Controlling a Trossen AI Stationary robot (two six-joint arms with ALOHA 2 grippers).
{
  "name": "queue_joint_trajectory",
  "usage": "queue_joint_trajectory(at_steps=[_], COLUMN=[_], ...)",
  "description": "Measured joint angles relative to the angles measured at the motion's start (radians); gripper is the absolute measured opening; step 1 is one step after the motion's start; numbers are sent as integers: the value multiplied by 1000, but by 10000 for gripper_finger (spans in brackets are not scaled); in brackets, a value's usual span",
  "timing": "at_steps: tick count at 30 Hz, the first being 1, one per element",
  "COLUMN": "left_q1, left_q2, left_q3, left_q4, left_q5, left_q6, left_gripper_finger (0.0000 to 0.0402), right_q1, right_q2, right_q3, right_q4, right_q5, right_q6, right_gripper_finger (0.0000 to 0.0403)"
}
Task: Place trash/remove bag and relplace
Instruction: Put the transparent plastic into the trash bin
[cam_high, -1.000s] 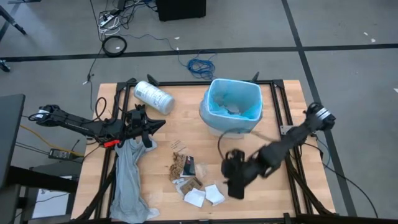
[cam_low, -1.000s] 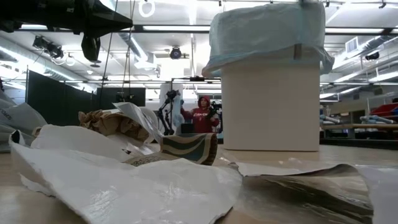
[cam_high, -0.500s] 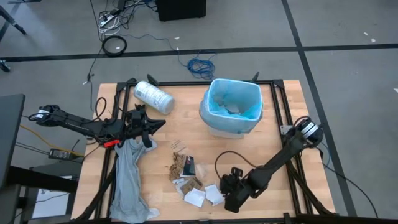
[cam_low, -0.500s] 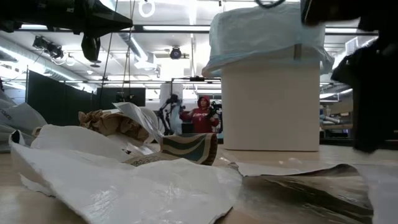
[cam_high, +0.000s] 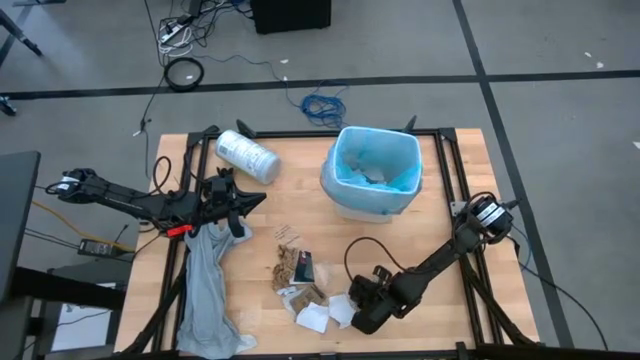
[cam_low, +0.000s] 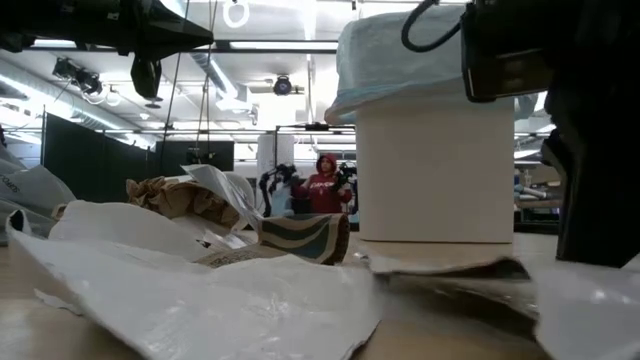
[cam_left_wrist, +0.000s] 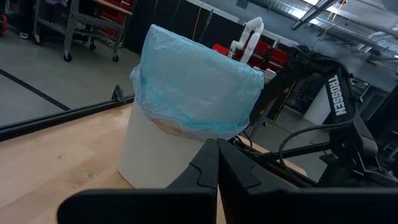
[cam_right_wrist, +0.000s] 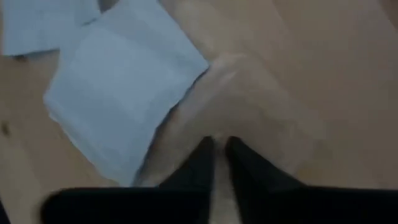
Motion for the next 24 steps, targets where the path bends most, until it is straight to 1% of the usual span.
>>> queue_joint_trajectory(at_steps=[1, 2, 5, 9, 14, 16, 18, 21, 24], left_q1=[0, 0, 0, 0, 0, 0, 0, 0, 0], left_q2=[0, 0, 0, 0, 0, 0, 0, 0, 0], left_q3=[0, 0, 0, 0, 0, 0, 0, 0, 0], left_q4=[0, 0, 0, 0, 1, 0, 1, 0, 0], left_q5=[0, 0, 0, 0, 0, 0, 0, 0, 0], left_q6=[0, 0, 0, 0, 0, 0, 0, 0, 0], left_gripper_finger=[8, 8, 8, 8, 8, 8, 8, 8, 8], right_q1=[-4, -9, -22, -46, -62, -70, -79, -88, -91], right_q2=[-10, -19, -54, -138, -267, -329, -377, -407, -380], right_q3=[-1, -2, -8, -7, -6, -5, -5, -4, -4], right_q4=[-4, -4, -26, -50, -144, -158, -159, -130, -101], right_q5=[-3, -5, -31, -18, 73, 122, 163, 169, 106], right_q6=[-1, 0, 0, -25, -36, -37, -74, -168, -254], right_gripper_finger=[18, 14, 5, 1, 0, 0, 0, 8, 34])
